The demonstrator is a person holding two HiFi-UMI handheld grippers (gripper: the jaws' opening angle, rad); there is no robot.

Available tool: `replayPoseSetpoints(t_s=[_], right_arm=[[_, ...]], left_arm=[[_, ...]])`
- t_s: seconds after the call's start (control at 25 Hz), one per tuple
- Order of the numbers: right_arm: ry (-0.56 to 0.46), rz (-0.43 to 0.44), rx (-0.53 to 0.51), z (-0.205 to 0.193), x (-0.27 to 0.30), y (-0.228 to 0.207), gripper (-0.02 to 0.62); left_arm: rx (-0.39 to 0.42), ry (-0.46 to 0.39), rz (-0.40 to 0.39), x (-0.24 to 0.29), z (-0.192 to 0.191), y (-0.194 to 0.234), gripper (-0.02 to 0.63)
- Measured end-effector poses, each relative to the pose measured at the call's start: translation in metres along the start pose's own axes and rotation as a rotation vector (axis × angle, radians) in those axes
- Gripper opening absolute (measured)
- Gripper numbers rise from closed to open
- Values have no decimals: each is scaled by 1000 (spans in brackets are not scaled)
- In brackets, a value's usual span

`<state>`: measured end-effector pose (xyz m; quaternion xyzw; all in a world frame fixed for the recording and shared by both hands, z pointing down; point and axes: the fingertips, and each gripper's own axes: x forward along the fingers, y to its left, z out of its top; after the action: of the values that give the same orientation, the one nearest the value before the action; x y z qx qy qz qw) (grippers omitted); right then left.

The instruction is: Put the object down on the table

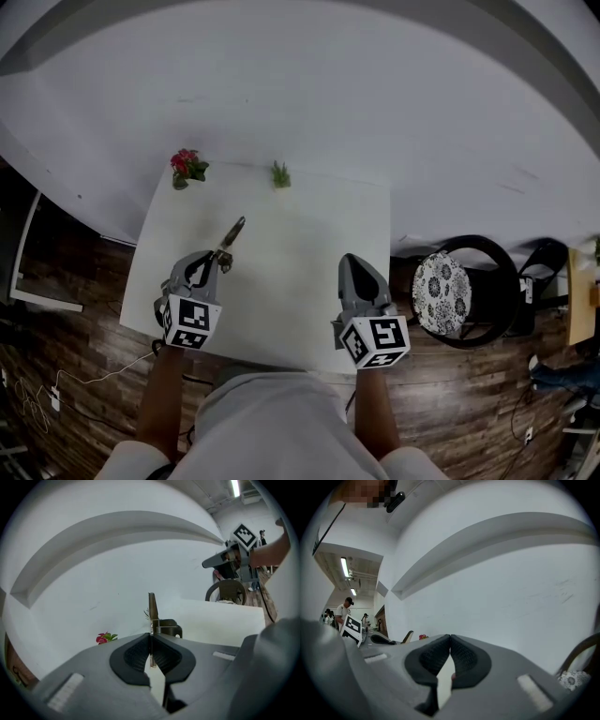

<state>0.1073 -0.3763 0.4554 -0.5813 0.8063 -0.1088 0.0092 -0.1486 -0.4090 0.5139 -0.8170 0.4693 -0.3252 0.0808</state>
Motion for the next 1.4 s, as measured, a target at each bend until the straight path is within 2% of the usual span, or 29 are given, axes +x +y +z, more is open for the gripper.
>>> replayPoseSetpoints(t_s=[0.36,0.6,0.96,1.4], right_arm=[[25,4,9,-8,16,-6,3],[40,5,7,-11,21,-8,3],[60,-4,12,-17,21,-16,3],[79,-2,23,-25,24,-21,3]], left_arm=[[297,129,-63,47,-29,-30,11],[433,200,-101,75,-50,-46,11],[527,262,-172,96,-73,-68,11],[577,326,-238,107,-95,-88,11]])
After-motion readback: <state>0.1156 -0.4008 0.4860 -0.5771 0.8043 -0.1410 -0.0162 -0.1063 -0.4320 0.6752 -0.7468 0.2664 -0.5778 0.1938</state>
